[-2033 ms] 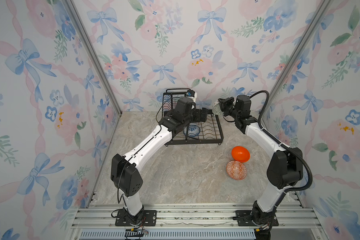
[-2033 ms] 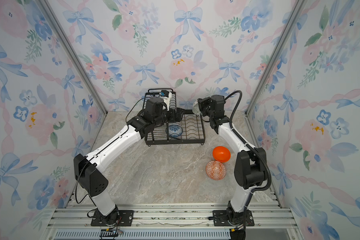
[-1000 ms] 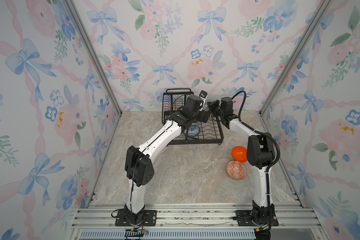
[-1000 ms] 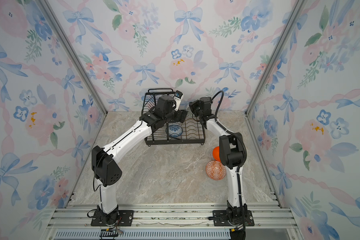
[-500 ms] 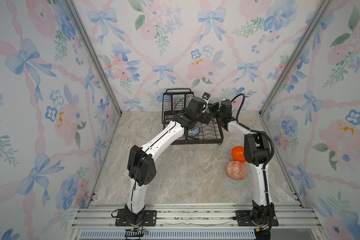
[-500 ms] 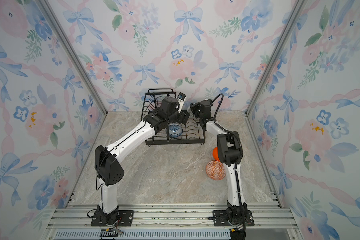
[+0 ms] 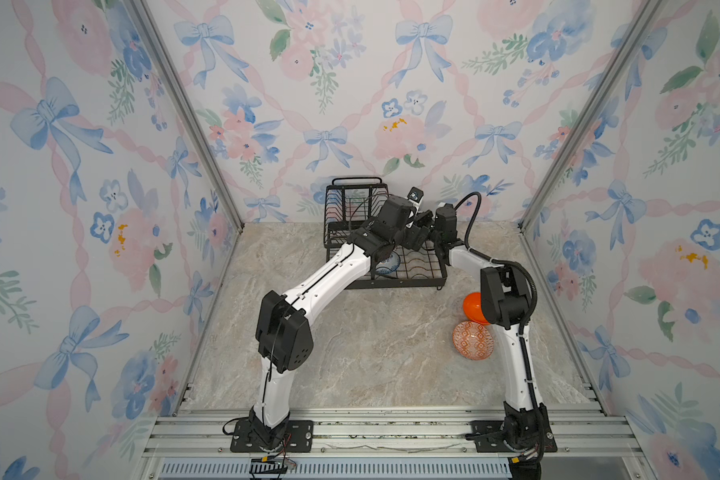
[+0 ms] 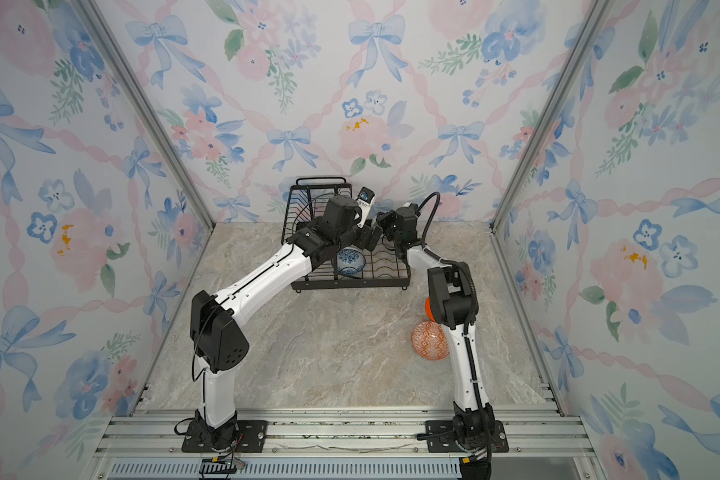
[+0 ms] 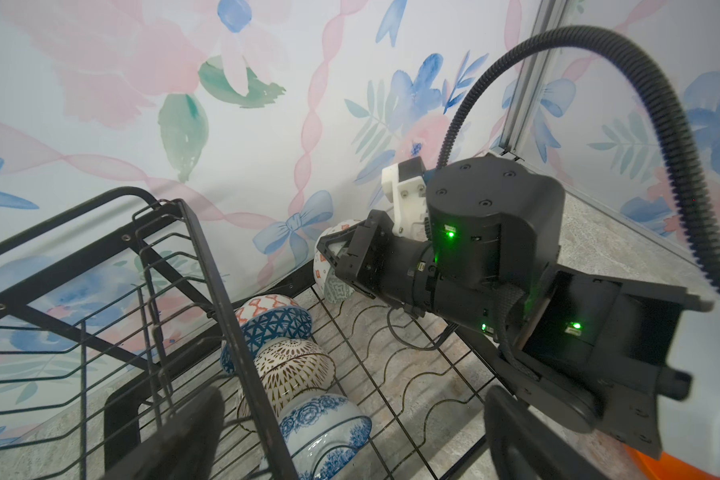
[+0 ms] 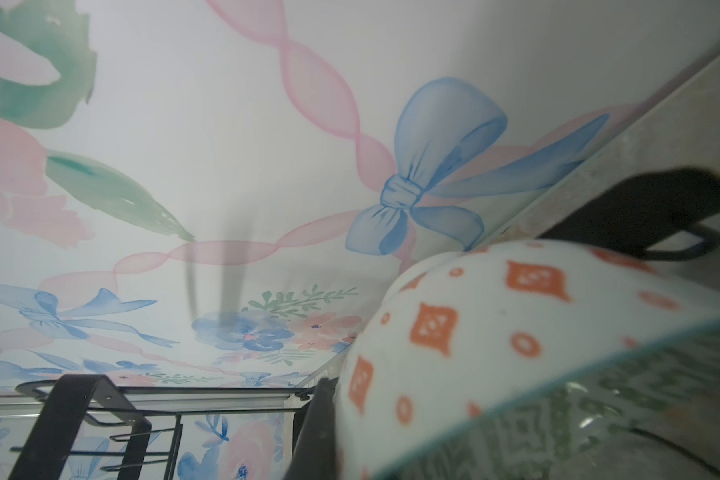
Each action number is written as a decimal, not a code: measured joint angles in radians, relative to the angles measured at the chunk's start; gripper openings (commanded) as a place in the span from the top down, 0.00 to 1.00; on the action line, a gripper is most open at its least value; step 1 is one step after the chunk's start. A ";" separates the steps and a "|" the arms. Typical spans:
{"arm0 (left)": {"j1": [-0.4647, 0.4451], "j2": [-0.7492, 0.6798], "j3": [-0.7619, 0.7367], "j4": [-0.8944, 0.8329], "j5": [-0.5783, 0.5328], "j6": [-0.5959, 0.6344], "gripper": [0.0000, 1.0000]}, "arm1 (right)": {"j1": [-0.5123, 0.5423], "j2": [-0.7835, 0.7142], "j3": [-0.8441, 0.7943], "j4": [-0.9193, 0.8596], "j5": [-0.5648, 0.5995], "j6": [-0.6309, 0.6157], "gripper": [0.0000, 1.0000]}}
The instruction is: Load the bowls into the dish rack
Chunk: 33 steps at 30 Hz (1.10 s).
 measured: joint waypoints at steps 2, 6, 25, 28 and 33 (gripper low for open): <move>0.000 0.000 -0.006 0.000 -0.001 0.004 0.02 | 0.005 0.003 0.000 0.002 0.000 0.000 1.00; 0.000 0.000 -0.023 0.000 -0.008 0.007 0.02 | 0.013 0.012 0.007 0.011 0.005 0.000 1.00; 0.022 -0.021 -0.065 0.000 -0.009 0.018 0.02 | 0.026 0.034 0.025 0.044 0.023 0.011 1.00; 0.022 -0.027 -0.066 0.000 -0.008 0.018 0.02 | 0.026 0.034 0.010 0.074 0.022 0.019 1.00; 0.022 -0.031 -0.066 0.000 -0.008 0.018 0.02 | 0.026 0.034 -0.013 0.117 0.022 0.023 0.99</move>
